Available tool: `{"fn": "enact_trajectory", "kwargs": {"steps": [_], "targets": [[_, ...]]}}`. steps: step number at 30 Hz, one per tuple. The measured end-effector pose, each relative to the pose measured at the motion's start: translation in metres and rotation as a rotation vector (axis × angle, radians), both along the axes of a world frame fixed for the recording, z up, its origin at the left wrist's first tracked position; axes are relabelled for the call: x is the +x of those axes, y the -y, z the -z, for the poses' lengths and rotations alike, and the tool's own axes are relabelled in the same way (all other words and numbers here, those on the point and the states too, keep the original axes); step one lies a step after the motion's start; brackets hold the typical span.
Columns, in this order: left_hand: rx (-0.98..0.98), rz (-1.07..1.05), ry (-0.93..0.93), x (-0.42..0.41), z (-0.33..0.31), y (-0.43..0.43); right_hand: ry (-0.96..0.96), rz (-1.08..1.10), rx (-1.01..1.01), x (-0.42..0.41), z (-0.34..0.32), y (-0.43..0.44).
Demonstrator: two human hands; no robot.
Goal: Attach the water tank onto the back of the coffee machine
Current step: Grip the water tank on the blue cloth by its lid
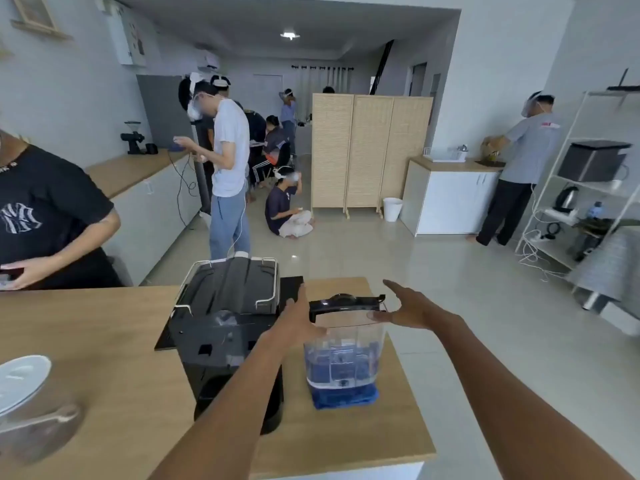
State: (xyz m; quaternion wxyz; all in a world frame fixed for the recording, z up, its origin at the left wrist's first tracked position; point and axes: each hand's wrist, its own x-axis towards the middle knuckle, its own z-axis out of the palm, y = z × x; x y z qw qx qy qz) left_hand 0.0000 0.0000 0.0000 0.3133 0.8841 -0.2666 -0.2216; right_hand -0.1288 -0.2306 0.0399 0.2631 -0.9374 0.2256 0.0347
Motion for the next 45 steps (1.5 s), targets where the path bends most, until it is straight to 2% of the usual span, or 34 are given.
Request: {"fn": "enact_trajectory", "kwargs": {"steps": [4,10,19,24,29,33,36,39,45], "targets": [[-0.021,-0.082,-0.041,-0.004,0.005,0.001,0.029,-0.033,0.089,0.0,0.013,0.003],[-0.159,-0.189,-0.178,-0.003,0.003,0.011,0.017,0.002,0.172,0.02,0.026,0.01],[-0.231,-0.457,-0.085,0.002,-0.012,0.031,0.11,0.024,0.115,0.037,0.02,0.014],[-0.322,-0.614,-0.055,0.0,-0.011,0.043,0.243,0.062,0.172,0.035,0.022,0.02],[-0.336,-0.65,-0.013,0.001,-0.018,0.045,0.445,0.2,0.284,0.035,0.03,0.021],[-0.335,-0.62,0.056,0.005,-0.027,0.042,0.555,0.252,0.316,0.039,0.025,0.018],[-0.252,-0.46,0.183,0.005,-0.038,0.043,0.587,0.196,0.239,0.042,0.018,0.014],[-0.178,-0.303,0.276,0.01,-0.043,0.039,0.596,0.142,0.171,0.045,0.013,0.015],[-0.108,-0.145,0.407,0.021,-0.045,0.023,0.559,0.049,0.098,0.044,0.013,0.025]]}}
